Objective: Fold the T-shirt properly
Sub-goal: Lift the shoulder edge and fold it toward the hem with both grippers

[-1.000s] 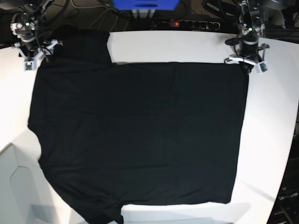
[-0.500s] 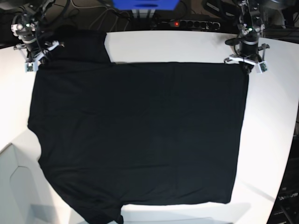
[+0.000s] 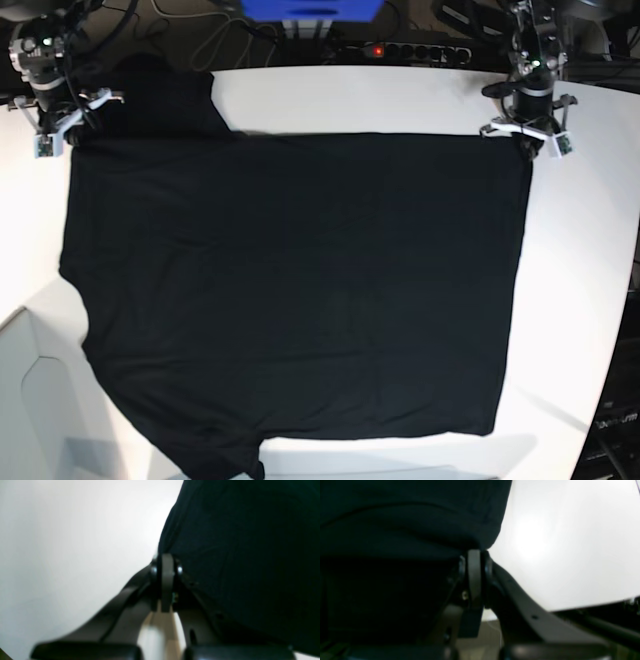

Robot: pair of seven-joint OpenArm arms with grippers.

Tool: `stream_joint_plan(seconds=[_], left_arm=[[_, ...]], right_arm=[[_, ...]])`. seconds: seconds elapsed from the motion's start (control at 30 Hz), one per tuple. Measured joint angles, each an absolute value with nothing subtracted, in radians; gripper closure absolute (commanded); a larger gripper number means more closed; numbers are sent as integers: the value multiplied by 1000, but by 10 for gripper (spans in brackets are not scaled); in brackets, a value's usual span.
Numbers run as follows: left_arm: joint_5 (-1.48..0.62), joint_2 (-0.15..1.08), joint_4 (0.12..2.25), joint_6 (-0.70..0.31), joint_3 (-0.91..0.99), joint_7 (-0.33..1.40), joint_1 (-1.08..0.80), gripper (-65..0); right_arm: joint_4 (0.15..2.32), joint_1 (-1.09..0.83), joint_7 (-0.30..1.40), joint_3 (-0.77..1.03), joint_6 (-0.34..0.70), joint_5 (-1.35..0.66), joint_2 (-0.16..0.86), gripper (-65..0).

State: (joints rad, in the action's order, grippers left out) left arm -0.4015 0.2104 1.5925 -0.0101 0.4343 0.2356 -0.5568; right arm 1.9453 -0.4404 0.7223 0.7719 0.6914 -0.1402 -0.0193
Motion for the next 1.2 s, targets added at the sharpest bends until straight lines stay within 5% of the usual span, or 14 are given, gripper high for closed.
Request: stream_joint_plan(seconds=[0.6,1.2], left_arm=[[-397,210,1706,-3,469,244,-479,0],[-390,210,1539,-5,463,251,-207,0]], right_arm=[[1924,-293,729,750,691,-144,14,0],[1603,51,728,557,691,-139,144,0]])
